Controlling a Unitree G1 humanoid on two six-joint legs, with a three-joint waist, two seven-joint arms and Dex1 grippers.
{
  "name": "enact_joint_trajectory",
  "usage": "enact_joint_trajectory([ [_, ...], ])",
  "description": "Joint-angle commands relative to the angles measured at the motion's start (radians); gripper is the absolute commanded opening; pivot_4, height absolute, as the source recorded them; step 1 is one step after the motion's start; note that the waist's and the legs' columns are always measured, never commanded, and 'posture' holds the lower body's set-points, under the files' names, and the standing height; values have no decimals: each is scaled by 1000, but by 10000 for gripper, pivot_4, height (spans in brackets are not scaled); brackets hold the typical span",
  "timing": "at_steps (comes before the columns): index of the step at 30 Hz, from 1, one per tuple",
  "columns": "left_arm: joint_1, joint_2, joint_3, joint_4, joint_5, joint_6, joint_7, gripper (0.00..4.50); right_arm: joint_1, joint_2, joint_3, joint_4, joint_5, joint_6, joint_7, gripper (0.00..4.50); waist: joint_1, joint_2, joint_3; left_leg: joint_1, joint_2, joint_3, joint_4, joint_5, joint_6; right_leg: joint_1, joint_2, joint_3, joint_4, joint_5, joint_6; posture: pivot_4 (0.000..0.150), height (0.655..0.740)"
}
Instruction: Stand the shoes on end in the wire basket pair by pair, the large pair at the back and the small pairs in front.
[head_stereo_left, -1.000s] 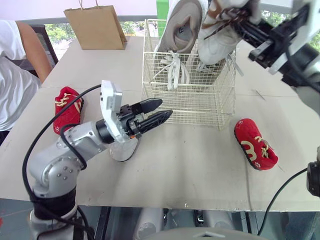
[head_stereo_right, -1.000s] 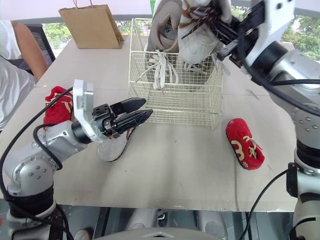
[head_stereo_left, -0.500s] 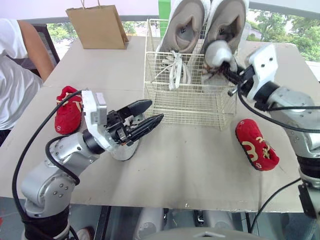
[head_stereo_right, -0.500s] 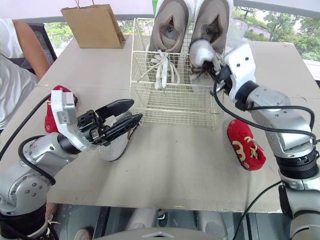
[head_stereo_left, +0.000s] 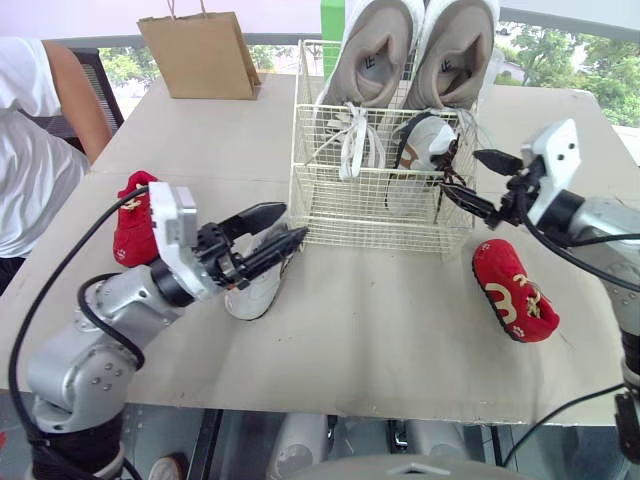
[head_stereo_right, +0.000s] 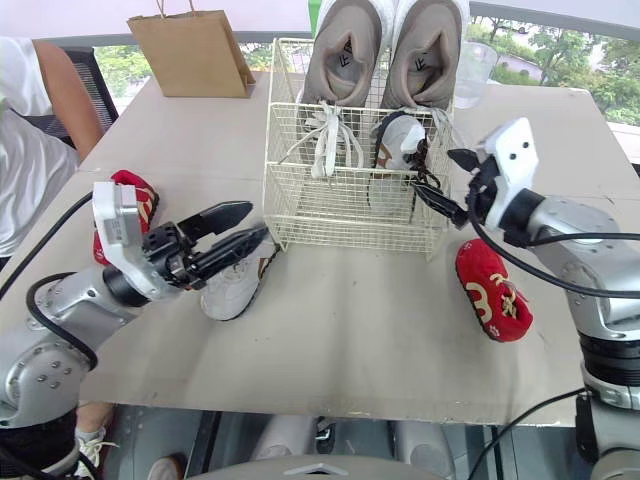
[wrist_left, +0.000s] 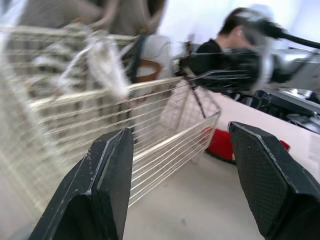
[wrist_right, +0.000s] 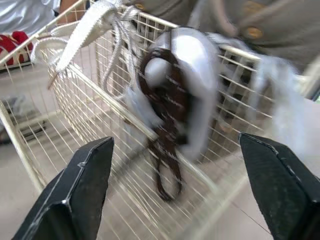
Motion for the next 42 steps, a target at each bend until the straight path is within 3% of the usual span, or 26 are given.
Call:
enact_joint_trajectory([
  [1,7,117,96,149,-48,111,-50,33183,53,-62,-94,-141,114,-44,163,39499,-6,0,0,1,1,0,-1,0,0,0,1,0,0,0,0,1500,7400],
  [7,-110,312,-33,401,55,237,-154,33183,166,-130,-129,-260,232,-15,256,39499,-4,0,0,1,3,2,-2,0,0,0,6,-1,-2,0,0,1500,7400],
  [11,-309,336,-269,550,200,300,-215,33183,231,-130,-118,-332,250,3,220,39499,11,-1,0,1,2,2,-1,0,0,1,6,-1,-3,0,0,1500,7400],
  [16,-518,328,-595,704,436,255,-424,33183,314,-153,-150,-407,282,4,217,39499,13,-1,0,-1,2,3,-1,0,0,-1,8,-1,-3,0,0,1500,7400],
  [20,-584,295,-709,802,559,160,-550,21632,346,-172,-173,-437,305,6,206,40102,7,-1,-1,-2,3,4,-1,0,0,-2,8,0,-4,0,0,1500,7400],
  [25,-536,301,-556,775,495,193,-567,1352,351,-179,-156,-436,302,-12,205,40102,-4,-1,-1,-2,3,4,-1,0,0,-2,7,1,-5,0,0,1500,7400],
  [30,-410,296,-182,593,342,300,-412,624,330,-166,-134,-406,274,-66,244,40102,-6,-3,0,-5,5,2,0,0,0,-3,2,1,-5,0,0,1500,7400],
  [33,-404,217,53,449,260,330,-236,623,302,-154,-122,-373,274,-95,267,40102,1,-3,0,-5,5,0,0,0,0,-2,1,-1,-4,0,0,1500,7400],
  [35,-492,135,163,374,178,353,-81,623,268,-138,-120,-339,286,-106,265,40102,8,-3,0,-4,4,-1,1,0,0,-1,-1,-2,-4,0,1,1500,7400],
  [39,-696,-39,168,260,139,294,181,623,185,-99,-134,-254,298,-106,218,40102,26,-5,-1,-4,1,-3,4,0,0,1,-2,-5,-3,1,1,1500,7400],
  [41,-748,-116,103,227,214,191,251,623,157,-94,-161,-197,333,-67,177,40102,26,-5,-1,-2,-1,-5,5,0,0,4,-3,-6,-3,1,2,1500,7400],
  [42,-763,-171,60,214,264,116,282,623,155,-94,-182,-174,320,-63,147,42551,26,-5,-1,-1,-2,-5,4,0,0,5,-4,-6,-3,1,2,1500,7400],
])
